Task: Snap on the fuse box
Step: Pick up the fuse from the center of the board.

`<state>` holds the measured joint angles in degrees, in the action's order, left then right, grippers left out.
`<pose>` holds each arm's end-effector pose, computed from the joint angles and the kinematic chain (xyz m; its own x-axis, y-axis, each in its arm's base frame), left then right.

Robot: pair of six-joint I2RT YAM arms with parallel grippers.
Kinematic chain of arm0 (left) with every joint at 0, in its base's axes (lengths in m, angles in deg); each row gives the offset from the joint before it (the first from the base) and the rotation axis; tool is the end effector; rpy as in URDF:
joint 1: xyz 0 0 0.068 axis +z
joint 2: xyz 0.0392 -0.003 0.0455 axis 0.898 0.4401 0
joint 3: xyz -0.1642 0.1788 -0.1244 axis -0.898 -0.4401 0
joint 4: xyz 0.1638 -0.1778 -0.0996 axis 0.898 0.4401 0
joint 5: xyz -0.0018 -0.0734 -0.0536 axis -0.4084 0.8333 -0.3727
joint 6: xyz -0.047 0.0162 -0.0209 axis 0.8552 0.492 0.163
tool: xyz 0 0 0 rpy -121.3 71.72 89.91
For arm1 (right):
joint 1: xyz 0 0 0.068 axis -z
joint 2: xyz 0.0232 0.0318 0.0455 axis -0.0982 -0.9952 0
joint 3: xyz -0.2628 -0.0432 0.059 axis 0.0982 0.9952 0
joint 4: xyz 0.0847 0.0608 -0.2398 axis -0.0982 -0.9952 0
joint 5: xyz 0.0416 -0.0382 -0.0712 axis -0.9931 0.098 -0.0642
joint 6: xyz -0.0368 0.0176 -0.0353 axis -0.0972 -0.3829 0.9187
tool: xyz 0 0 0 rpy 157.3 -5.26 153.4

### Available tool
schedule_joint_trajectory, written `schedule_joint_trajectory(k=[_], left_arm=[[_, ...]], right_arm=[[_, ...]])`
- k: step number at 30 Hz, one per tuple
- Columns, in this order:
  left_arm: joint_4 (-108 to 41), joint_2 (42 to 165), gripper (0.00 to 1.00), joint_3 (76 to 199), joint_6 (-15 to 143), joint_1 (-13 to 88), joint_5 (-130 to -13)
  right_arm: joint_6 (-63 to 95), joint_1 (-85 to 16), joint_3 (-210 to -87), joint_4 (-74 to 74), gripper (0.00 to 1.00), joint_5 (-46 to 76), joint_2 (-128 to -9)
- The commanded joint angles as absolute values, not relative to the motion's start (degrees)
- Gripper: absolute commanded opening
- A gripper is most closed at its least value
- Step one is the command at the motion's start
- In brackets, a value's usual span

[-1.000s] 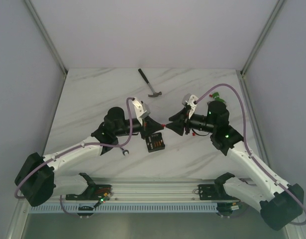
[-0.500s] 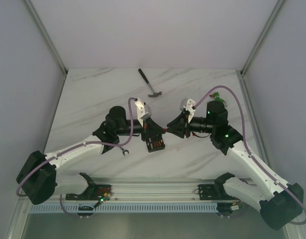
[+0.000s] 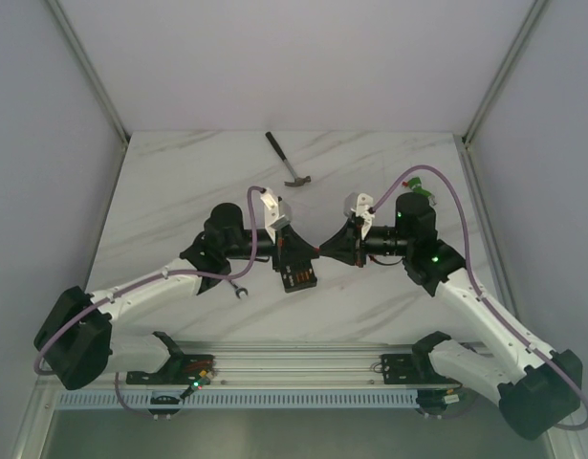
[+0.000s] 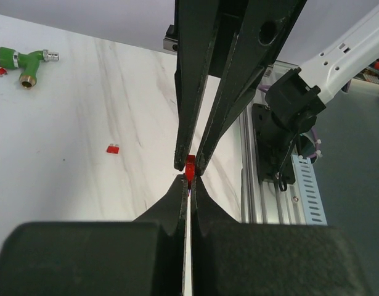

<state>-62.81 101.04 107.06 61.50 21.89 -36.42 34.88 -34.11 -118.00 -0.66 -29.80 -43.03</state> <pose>0.1941 -0.2077 0.2923 -0.1547 -0.0212 -0.9877 0.9848 0.0766 -0.1558 0.1776 0.1286 0.3257 0.0253 -0.1306 -0.9911 -0.9898 0.1358 -0.0432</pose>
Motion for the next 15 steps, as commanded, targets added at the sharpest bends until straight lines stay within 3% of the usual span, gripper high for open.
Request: schedule_joint_trajectory(k=[1, 4, 9, 13, 15], left_arm=[[-66.04, 101.63, 0.00, 108.97, 61.65, 21.95, -33.89], [-66.23, 102.00, 0.00, 109.05, 61.84, 21.97, -33.60], [-65.36, 102.00, 0.05, 109.08, 61.77, 21.97, -35.94], [-63.52, 100.95, 0.36, 107.65, 62.60, 21.97, -43.95], [-64.04, 99.81, 0.42, 105.61, 63.84, 21.96, -49.91]], right_arm=[[36.32, -33.95, -120.14, -1.38, 0.12, -32.16, -43.51], [36.76, -33.96, -120.31, -1.66, 0.00, -33.19, -43.64], [36.90, -33.94, -120.40, -2.13, 0.00, -31.96, -43.69], [34.47, -33.94, -120.77, -2.18, 0.00, -25.20, -44.05], [31.67, -34.04, -120.97, -1.70, 0.00, -20.95, -44.69]])
